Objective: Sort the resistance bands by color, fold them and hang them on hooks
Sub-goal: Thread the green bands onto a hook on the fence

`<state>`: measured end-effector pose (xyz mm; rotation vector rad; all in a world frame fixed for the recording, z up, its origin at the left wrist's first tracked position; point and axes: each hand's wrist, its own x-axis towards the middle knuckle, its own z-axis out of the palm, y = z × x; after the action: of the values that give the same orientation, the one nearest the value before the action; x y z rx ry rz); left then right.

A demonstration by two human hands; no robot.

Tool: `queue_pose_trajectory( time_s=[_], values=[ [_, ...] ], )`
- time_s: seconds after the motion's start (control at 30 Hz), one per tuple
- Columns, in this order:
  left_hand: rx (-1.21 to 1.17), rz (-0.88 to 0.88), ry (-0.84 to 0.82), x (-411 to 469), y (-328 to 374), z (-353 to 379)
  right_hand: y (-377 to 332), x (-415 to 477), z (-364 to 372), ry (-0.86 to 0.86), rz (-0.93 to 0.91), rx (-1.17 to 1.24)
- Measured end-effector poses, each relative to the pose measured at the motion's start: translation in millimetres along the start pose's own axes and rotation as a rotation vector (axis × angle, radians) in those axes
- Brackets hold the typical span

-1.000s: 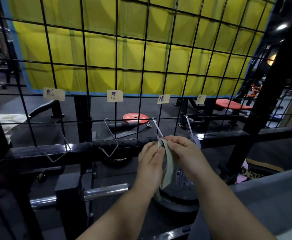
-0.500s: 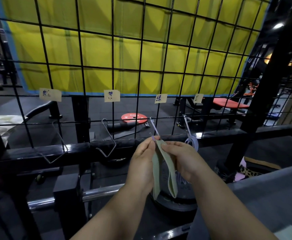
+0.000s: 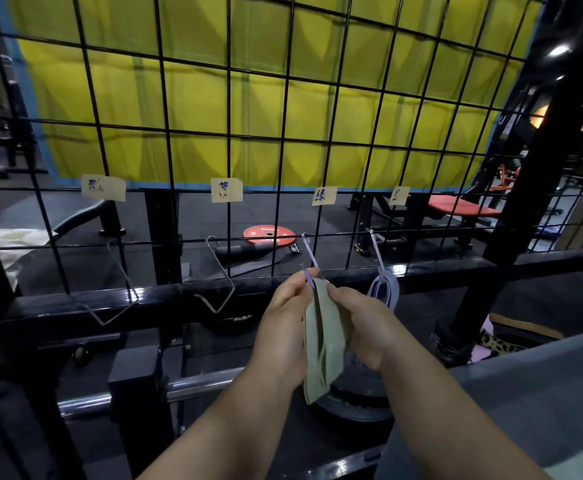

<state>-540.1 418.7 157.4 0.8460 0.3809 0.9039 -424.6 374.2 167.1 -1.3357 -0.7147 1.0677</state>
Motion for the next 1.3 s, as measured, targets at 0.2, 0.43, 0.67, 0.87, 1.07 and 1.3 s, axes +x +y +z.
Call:
queue_pose_trajectory(
  time_s=[0.2,0.43,0.67,0.87,1.07,1.3],
  values=[
    [0.054,0.0,0.012,3,4,-1,0,2,-1,0.006,-0.064,-0.061],
    [0.205,-0.011,0.189,9,5,3,0,0,1,0.01,-0.104,-0.123],
    [0.119,-0.071,0.252,6,11,10,-2,1,-3,0.036,-0.18,-0.216],
    [0.023,-0.149,0.254,5,17,15,-1,1,-3,0.045,-0.204,-0.272],
    [-0.203,-0.154,0.236,10,20,18,-1,3,-4,0.009,-0.222,-0.226],
    [-0.131,-0.123,0.273,10,17,19,5,6,-9,-0.012,-0.239,-0.252]
  ],
)
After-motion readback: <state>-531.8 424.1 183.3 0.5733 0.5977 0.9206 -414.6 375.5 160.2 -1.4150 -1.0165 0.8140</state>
